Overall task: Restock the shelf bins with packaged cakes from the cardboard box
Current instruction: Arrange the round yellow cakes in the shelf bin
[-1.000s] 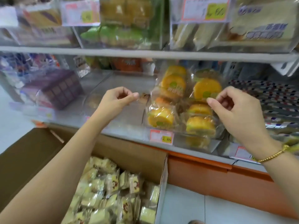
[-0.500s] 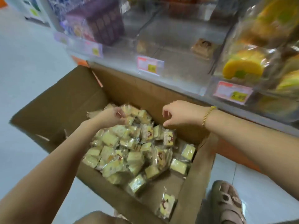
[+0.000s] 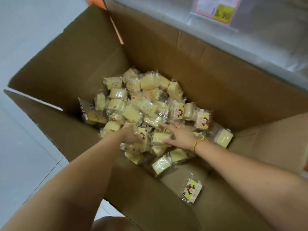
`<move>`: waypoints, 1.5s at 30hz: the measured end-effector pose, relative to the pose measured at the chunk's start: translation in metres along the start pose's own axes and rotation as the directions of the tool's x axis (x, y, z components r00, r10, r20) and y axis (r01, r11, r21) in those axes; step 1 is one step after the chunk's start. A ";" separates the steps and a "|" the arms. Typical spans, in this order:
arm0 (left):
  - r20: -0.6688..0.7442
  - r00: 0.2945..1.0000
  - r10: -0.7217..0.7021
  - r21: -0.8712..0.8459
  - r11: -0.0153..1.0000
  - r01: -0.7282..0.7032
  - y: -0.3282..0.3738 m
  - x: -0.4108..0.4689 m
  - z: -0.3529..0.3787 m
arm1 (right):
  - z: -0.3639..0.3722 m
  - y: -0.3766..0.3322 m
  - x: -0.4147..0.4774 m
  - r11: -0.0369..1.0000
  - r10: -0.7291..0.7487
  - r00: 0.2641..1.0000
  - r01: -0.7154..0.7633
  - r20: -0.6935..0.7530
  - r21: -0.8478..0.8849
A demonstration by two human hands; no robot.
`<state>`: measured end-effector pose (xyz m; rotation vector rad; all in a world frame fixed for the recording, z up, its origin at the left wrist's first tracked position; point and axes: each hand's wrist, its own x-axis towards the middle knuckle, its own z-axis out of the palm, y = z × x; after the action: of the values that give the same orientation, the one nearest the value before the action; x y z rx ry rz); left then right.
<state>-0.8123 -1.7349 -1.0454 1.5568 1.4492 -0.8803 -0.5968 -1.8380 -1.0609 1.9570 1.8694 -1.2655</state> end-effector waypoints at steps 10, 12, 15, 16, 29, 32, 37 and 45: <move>0.431 0.883 0.188 0.144 0.951 -0.272 0.043 -0.032 0.049 | -0.054 -0.043 0.011 0.916 -0.015 0.943 0.146 0.331 -0.374; 0.344 0.914 0.215 0.170 0.943 -0.286 0.049 -0.028 0.041 | -0.068 -0.052 0.028 0.947 -0.172 0.985 0.158 -0.029 -0.280; 0.070 0.971 0.230 0.282 0.929 -0.241 0.046 -0.022 0.021 | -0.089 -0.080 0.058 0.922 -0.353 0.908 0.297 -0.224 -0.248; -0.015 0.981 0.191 0.299 0.937 -0.178 0.041 -0.019 0.013 | -0.091 -0.090 0.068 0.916 -0.359 0.916 0.310 -0.178 -0.253; -0.299 0.948 0.110 -0.371 0.902 -0.222 0.025 0.028 -0.067 | -0.088 -0.070 0.074 0.863 -0.108 0.956 0.226 0.272 -0.452; -0.180 0.966 0.187 -0.194 0.956 -0.221 0.036 0.023 -0.036 | -0.085 -0.049 0.049 0.892 -0.056 0.939 0.200 0.341 -0.405; -0.027 0.977 0.209 -0.093 0.973 -0.211 0.022 0.019 -0.010 | -0.077 -0.032 0.024 0.864 0.007 0.915 0.197 0.404 -0.462; 0.164 0.954 0.253 -0.049 0.968 -0.248 0.028 0.014 -0.029 | -0.078 -0.034 0.031 0.896 0.003 0.956 0.128 0.293 -0.426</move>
<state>-0.7844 -1.7028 -1.0428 1.5640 1.1109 -0.8152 -0.5952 -1.7589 -1.0178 1.4085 1.8761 -0.9626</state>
